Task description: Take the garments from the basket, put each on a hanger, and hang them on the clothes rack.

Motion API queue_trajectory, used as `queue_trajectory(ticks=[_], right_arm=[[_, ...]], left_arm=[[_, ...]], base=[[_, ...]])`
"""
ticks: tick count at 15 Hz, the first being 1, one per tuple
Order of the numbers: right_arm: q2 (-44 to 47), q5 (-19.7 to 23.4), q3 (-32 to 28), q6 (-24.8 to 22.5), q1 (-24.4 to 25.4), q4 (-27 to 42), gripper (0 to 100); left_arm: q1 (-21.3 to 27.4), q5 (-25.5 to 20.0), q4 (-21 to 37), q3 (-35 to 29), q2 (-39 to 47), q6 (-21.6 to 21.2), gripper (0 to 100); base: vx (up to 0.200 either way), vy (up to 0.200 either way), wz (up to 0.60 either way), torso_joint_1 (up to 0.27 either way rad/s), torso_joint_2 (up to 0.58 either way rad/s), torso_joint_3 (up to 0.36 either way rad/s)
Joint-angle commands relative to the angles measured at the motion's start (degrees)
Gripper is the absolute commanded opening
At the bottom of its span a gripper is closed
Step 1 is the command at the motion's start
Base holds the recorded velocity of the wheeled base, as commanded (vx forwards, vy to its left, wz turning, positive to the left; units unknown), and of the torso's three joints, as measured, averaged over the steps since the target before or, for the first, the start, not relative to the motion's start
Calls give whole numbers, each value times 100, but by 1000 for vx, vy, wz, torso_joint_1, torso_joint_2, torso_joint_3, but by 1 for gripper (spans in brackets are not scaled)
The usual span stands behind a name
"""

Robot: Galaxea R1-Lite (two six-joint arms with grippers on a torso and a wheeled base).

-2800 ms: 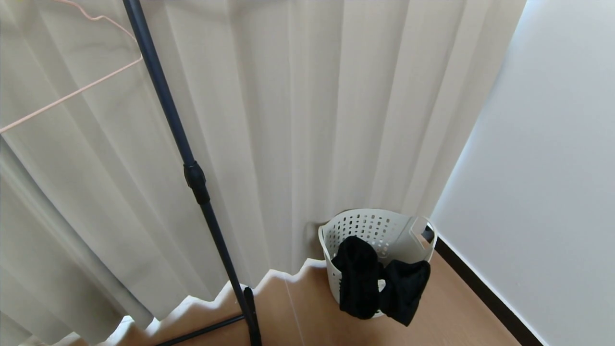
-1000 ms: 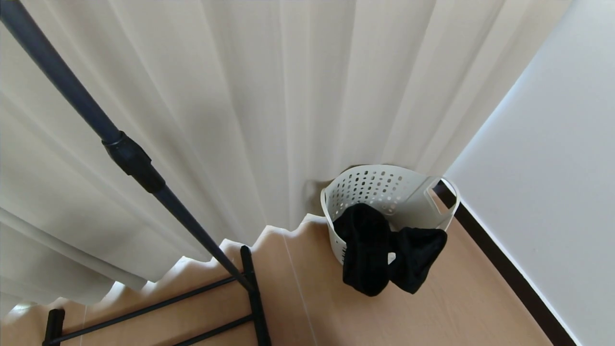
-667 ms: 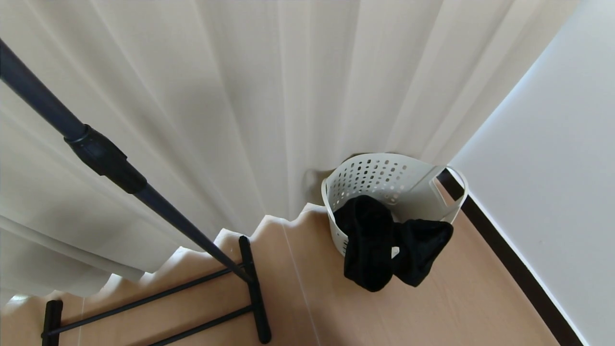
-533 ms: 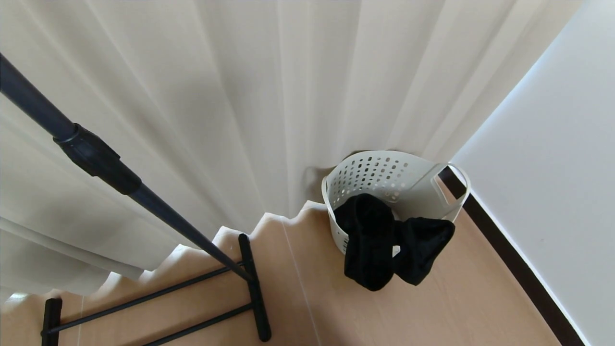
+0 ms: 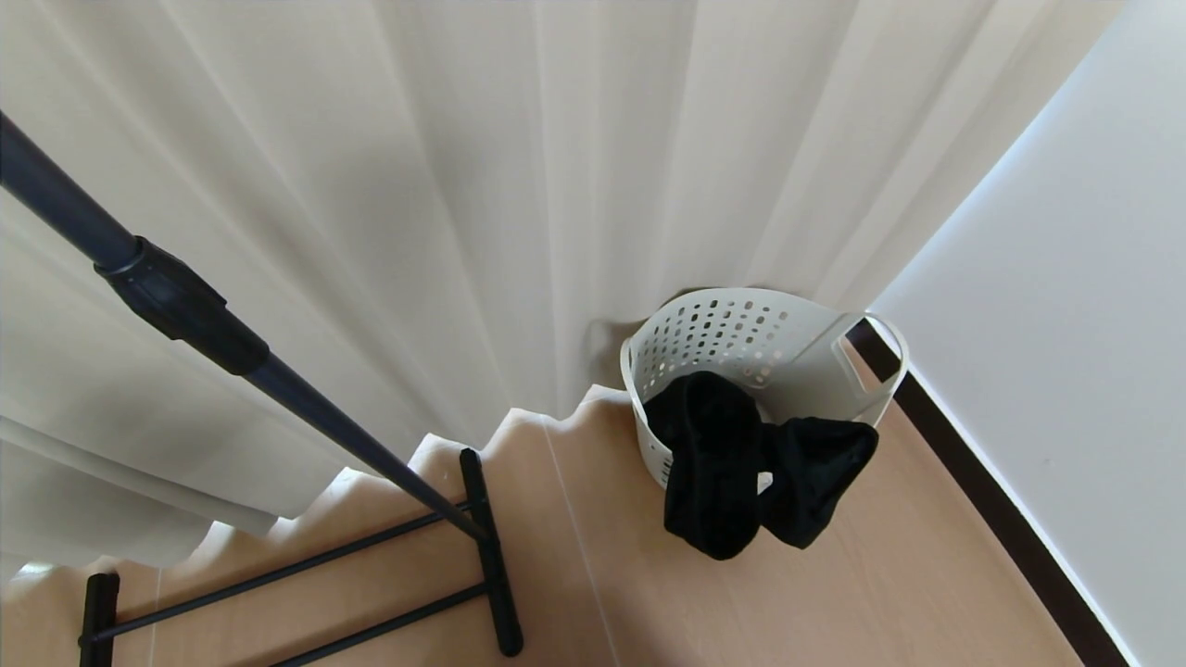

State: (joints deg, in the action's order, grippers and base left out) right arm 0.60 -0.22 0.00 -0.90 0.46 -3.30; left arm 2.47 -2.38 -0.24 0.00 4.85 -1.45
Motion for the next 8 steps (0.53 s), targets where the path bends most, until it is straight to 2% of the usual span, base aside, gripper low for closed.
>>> queue_trajectory(ticks=[1, 4, 7, 8], right_arm=[[-7, 4, 0, -77, 6, -4, 100], [169, 13, 0, -77, 50, 67, 100], [1004, 4, 0, -103, 209, 75, 100], [1514, 286, 0, -253, 270, 49, 100]], left_arm=[[-204, 0, -2, 0, -178, 4, 100], [-221, 0, -2, 0, -230, -4, 100], [-221, 0, -2, 0, -424, -4, 100], [-221, 0, -2, 0, -424, 4, 100]], base=[[0, 0, 0, 0, 0, 0], [0, 0, 0, 0, 0, 0], [0, 0, 0, 0, 0, 0], [0, 0, 0, 0, 0, 0]])
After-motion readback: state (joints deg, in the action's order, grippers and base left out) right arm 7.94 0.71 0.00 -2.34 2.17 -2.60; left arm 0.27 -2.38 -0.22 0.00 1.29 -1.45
